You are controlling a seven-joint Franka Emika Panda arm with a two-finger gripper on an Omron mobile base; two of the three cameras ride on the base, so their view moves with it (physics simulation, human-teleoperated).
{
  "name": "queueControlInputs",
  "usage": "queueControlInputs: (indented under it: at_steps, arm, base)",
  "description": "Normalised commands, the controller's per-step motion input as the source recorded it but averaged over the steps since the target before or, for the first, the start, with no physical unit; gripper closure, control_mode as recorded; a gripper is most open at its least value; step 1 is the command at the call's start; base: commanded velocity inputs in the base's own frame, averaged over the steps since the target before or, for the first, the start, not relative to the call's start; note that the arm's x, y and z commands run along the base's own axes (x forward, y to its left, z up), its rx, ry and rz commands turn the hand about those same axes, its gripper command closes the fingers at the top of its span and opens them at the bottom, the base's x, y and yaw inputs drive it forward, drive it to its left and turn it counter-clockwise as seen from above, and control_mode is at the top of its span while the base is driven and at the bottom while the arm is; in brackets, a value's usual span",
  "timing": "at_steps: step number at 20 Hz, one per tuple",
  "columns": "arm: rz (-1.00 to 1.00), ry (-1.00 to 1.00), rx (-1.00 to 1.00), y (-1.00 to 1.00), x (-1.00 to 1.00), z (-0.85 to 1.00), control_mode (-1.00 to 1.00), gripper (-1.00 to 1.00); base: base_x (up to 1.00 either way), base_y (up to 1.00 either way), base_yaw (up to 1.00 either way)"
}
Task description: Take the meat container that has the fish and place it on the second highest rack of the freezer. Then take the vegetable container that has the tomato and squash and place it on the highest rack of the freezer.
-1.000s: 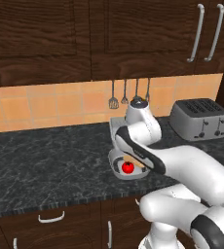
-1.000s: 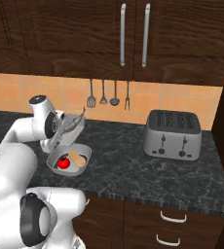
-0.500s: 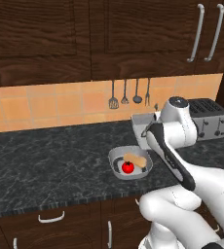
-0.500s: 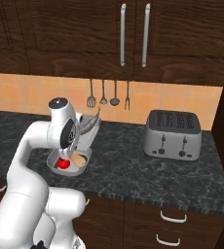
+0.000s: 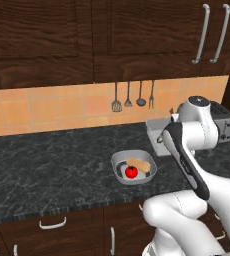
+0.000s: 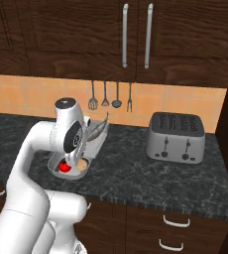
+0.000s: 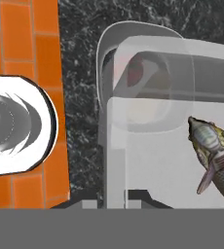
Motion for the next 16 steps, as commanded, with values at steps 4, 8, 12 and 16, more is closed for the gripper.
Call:
queueControlInputs:
  at_steps: [4,8,12,16]
  arm:
    - [-0.11,-0.02,-0.07,0.08,-0.54,-0.05,-1.00,1.00]
    - [0.00,-0.09,-0.01,0.03,-0.14,0.08,-1.00,1.00]
    - [0.00,-0.04,0.00,0.00,-0.15,0.03,1.00,1.00]
    - [0.00,0.00,0.00,0.00,0.00,0.00,1.00,1.00]
  base:
    - [0.00,0.00,0.00]
    - [0.00,0.00,0.00]
    - [-0.23,0.00,0.00]
    - [-0.48,0.72,0.00]
